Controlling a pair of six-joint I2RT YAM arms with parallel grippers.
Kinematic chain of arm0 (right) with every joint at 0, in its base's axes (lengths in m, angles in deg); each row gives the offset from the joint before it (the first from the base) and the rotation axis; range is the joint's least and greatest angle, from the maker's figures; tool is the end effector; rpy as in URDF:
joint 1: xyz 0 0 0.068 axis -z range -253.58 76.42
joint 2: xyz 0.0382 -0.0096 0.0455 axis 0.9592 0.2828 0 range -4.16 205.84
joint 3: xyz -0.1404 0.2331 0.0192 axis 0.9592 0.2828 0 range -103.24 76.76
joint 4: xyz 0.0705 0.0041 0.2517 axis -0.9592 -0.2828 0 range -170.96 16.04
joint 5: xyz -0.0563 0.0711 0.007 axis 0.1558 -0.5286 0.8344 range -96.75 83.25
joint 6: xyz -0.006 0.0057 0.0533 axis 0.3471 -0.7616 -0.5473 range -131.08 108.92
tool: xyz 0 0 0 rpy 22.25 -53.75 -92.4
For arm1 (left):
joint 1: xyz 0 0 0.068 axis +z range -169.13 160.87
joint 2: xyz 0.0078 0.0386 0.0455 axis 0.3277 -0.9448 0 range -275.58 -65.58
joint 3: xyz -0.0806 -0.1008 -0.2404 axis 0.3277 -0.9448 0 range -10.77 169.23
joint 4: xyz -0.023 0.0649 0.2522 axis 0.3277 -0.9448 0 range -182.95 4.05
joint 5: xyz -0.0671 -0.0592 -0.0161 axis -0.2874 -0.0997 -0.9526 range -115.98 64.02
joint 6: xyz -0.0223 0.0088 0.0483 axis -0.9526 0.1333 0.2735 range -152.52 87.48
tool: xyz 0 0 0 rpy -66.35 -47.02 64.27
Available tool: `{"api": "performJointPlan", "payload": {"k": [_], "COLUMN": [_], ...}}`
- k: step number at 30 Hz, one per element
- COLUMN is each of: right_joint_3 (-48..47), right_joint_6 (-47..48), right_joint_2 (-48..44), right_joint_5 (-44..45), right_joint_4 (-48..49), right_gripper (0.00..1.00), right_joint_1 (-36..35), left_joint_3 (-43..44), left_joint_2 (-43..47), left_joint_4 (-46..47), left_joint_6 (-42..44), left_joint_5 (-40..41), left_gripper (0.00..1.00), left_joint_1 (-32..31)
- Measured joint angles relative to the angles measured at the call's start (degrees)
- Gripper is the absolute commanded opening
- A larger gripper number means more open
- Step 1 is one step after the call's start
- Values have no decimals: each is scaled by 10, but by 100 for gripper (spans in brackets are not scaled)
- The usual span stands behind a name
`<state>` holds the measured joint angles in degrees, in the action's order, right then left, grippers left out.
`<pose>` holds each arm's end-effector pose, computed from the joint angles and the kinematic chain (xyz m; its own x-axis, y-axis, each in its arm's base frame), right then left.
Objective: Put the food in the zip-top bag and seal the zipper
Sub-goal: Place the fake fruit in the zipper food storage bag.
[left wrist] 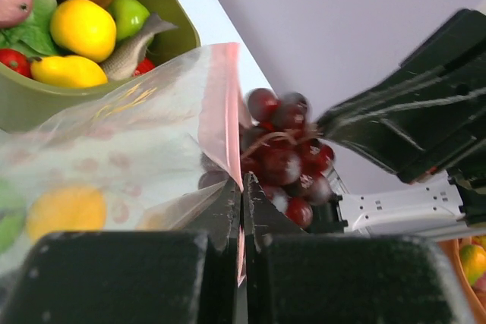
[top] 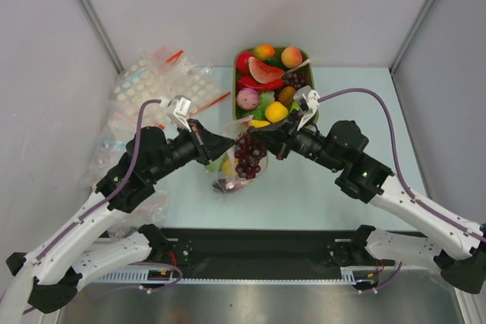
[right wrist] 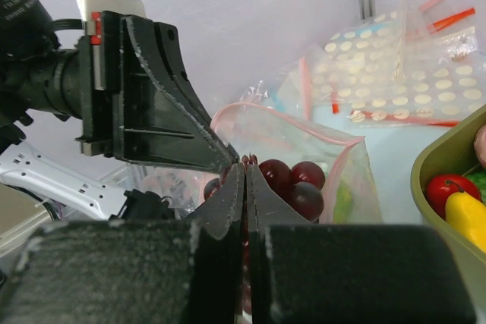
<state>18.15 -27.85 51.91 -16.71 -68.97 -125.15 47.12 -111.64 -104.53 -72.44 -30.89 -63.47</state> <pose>0.1336 0.1785 0.4176 -0.1755 0.2361 -0.9557 -0.8643 0.4278 0.2644 0.1216 -0.1231 0.3997 -0.5504 -0.3561 -0.7551 0.5266 0.5538 -0.6450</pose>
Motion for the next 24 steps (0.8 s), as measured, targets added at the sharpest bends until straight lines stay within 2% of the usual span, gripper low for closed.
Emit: {"api": "performJointPlan", "payload": {"k": [12,22,24], "right_joint_3": [7,33,41], "right_joint_6": [-1,-40,-47], "right_joint_2": [125,147,147], "right_joint_5": [-15,-49,-59], "right_joint_4": [6,49,61], "right_gripper": [0,0,16], "right_joint_1": [1,33,36], "left_joint_3": [0,7,8], "left_joint_2": [-41,-45,-50], "left_joint_4": [-22,-21,-21], "left_joint_6": [5,9,10], "left_joint_5": [-72,-109,-111], "left_gripper": [0,1,0], "left_joint_1": [0,0,0]}}
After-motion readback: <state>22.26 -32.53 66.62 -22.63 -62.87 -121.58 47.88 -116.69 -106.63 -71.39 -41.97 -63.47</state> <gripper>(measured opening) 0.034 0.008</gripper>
